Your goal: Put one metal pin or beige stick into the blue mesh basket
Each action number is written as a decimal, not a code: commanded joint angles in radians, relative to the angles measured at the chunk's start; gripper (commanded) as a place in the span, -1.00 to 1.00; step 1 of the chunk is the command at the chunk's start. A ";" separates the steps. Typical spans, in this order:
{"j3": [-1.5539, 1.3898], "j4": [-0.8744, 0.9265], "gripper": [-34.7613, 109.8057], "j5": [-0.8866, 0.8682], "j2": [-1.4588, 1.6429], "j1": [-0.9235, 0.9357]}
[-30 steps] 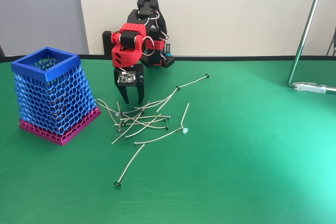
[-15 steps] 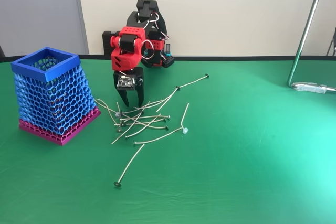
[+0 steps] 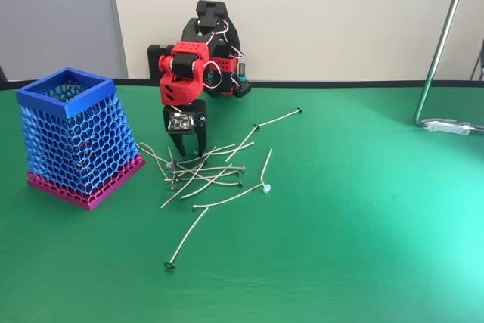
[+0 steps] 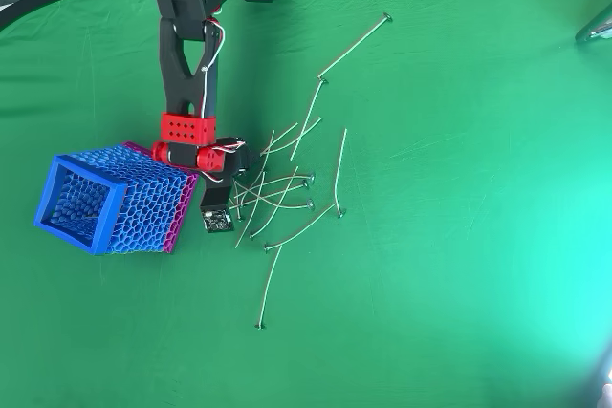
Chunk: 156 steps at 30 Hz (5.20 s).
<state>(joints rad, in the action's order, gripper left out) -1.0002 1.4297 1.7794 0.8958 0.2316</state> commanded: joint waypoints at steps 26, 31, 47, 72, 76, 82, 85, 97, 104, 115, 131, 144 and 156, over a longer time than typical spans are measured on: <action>0.000 -0.006 -0.26 -0.083 0.074 -0.006; -0.014 -0.006 -0.26 -0.095 0.089 -0.008; -0.075 -0.006 -0.26 -0.121 0.129 -0.008; -0.133 -0.054 -0.50 -0.121 0.133 -0.003; -0.129 -0.055 -0.51 -0.123 0.129 -0.005; -0.120 -0.055 -0.51 -0.172 0.173 -0.032; -0.103 -0.055 -0.51 -0.239 0.227 -0.060; -0.083 -0.055 -0.51 -0.451 0.626 -0.184; -0.071 -0.055 -0.51 -0.612 0.871 -0.184; 0.167 -0.061 -0.51 -0.802 0.877 0.020; 0.440 -0.330 -0.51 -0.847 0.583 0.261; 0.549 -0.463 -0.51 -0.739 0.327 0.364; 0.302 -0.569 -0.51 -0.721 0.310 0.408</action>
<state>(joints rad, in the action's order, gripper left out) -0.5983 0.8836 1.0523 1.1367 0.6289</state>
